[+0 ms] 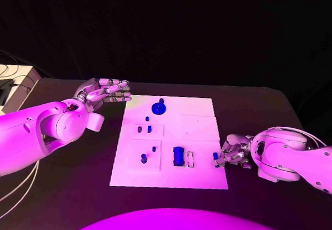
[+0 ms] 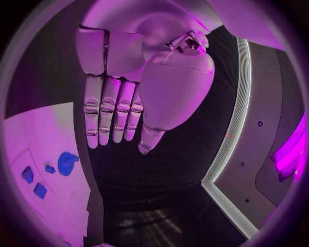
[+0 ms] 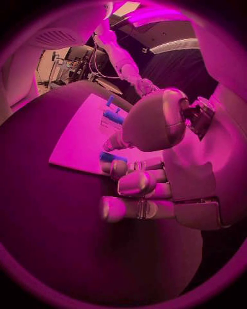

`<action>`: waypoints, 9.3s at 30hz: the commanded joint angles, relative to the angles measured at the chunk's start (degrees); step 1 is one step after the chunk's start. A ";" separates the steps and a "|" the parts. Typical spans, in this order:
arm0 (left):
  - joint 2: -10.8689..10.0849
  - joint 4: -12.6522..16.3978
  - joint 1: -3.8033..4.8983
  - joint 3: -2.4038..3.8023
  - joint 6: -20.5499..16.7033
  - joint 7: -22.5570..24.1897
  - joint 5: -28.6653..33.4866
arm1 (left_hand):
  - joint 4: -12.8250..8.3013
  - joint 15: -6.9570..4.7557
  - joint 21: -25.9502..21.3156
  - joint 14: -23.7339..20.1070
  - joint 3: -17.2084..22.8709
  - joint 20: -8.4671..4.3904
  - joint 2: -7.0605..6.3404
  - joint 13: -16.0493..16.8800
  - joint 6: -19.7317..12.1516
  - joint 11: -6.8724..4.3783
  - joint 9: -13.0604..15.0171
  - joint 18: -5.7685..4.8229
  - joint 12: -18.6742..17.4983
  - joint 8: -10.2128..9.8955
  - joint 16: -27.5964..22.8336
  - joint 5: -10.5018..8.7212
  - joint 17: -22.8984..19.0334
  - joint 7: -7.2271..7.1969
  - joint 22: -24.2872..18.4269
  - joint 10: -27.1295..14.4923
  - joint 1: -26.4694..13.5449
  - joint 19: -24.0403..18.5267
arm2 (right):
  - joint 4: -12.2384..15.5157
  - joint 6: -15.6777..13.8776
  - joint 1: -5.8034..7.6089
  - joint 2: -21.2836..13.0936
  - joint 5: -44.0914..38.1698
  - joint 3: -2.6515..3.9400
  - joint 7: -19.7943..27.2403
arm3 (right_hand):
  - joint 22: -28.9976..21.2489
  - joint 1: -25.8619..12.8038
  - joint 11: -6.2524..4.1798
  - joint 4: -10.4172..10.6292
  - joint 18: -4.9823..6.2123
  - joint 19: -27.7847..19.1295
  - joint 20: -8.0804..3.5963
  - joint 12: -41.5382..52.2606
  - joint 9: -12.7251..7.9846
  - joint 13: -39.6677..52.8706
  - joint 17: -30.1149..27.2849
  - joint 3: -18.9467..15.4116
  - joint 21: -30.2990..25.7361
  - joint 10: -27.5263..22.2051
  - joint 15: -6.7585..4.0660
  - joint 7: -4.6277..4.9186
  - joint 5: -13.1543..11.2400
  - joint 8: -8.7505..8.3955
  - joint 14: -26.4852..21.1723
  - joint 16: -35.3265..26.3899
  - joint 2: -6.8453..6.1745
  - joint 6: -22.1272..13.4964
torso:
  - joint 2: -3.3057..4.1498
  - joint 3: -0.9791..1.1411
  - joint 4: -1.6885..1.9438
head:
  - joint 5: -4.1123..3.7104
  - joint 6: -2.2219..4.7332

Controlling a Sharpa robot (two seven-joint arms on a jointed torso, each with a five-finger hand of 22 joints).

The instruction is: Assemble the parts on the task board

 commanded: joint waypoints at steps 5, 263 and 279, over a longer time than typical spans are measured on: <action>-0.02 0.17 -0.01 0.02 1.25 0.41 0.21 | 0.27 -0.25 -0.20 0.14 -0.13 -0.22 0.64 -0.05 0.11 -0.06 -0.03 -0.04 -0.13 -0.12 -0.14 -0.11 0.06 -0.27 0.02 0.35 -0.16 -0.22 | -0.29 -0.38 -0.25 0.78 -2.84 0.02 -0.45 | 4.60 -0.52 0.00 0.13 -0.51 0.46 -0.26 -0.29 0.19 0.12 0.06 0.13 -0.05 0.33 -0.38 0.12 0.07 -0.26 0.11 0.17 0.34 0.39 | 0.02 -0.01 -0.01 | -0.09 0.01; 5.45 3.64 3.32 -5.86 -25.16 11.05 7.99 | -3.10 -7.89 -4.15 -61.93 4.42 -9.93 -0.35 -3.50 -59.70 -8.09 -3.61 -6.57 -3.95 -3.85 -3.70 -18.41 -6.88 -8.98 -4.02 -62.78 -82.68 -60.90 | -22.43 -39.13 -1.88 18.62 63.98 6.79 60.13 | -74.91 -56.09 3.32 -2.46 -3.49 -83.90 6.85 -49.16 -54.78 -64.80 -55.62 3.31 -33.78 -73.54 6.05 -0.21 -18.98 -14.40 -82.70 -67.94 -1.35 -63.26 | -3.85 0.14 -2.14 | 2.92 14.73; 4.65 11.06 5.09 -8.87 -34.09 12.29 8.63 | -3.10 -7.89 -4.15 -61.93 4.42 -9.93 -0.35 -3.50 -59.70 -8.09 -3.61 -6.57 -3.95 -3.85 -3.70 -18.41 -6.88 -8.98 -4.02 -62.78 -82.68 -60.90 | -10.43 -48.15 -3.31 16.40 70.33 8.80 61.41 | -74.91 -56.09 3.32 -2.46 -3.49 -83.90 6.85 -49.16 -54.78 -64.80 -55.62 3.31 -33.78 -73.54 6.05 -0.21 -18.98 -14.40 -82.70 -67.94 -1.35 -63.26 | -3.99 0.24 -2.38 | 2.88 15.63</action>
